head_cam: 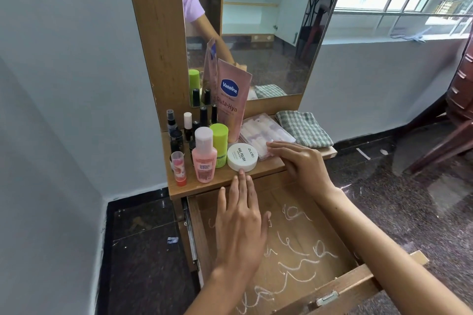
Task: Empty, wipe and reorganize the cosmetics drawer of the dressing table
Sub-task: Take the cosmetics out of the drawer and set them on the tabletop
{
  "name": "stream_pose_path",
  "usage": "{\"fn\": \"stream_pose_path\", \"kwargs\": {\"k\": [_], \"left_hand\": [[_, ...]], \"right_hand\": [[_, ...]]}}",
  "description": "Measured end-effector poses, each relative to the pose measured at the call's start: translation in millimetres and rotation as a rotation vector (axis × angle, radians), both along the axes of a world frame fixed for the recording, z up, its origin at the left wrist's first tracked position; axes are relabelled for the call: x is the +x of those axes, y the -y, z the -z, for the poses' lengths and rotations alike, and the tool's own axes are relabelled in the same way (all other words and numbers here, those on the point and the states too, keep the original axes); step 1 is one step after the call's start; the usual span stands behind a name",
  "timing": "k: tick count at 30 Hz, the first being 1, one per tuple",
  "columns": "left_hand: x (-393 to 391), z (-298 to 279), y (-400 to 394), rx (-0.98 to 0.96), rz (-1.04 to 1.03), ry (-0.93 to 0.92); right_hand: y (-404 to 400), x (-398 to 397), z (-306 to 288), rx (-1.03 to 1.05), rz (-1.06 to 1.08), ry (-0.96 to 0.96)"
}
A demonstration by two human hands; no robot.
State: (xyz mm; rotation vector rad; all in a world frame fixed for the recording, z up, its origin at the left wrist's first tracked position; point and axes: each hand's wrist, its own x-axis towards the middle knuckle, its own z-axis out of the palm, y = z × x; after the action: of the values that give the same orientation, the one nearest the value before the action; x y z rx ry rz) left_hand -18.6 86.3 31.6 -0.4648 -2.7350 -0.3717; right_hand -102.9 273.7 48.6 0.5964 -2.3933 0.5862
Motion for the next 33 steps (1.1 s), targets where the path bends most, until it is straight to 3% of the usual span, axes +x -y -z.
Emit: {"fn": "stream_pose_path", "kwargs": {"k": [6, 10, 14, 19, 24, 29, 33], "left_hand": [[-3, -14, -15, 0.048, 0.161, -0.122], [-34, -35, -41, -0.16, 0.127, -0.064], [-57, -30, -60, -0.351, 0.071, -0.037], [-57, -26, -63, -0.346, 0.054, -0.049], [-54, -25, -61, -0.379, 0.07, -0.076], [-54, -27, -60, -0.409, 0.098, -0.099], [-61, -31, -56, -0.438, 0.108, -0.095]], "right_hand": [[-6, 1, 3, 0.062, 0.067, -0.027], [-30, -8, 0, 0.107, 0.349, 0.141], [-47, -8, 9, 0.198, 0.452, 0.317], [-43, 2, 7, 0.217, 0.558, 0.123], [-48, -3, 6, 0.095, 0.492, 0.275], [-51, -3, 5, 0.19, 0.467, 0.368], [-50, -4, 4, 0.143, 0.48, 0.373]]}}
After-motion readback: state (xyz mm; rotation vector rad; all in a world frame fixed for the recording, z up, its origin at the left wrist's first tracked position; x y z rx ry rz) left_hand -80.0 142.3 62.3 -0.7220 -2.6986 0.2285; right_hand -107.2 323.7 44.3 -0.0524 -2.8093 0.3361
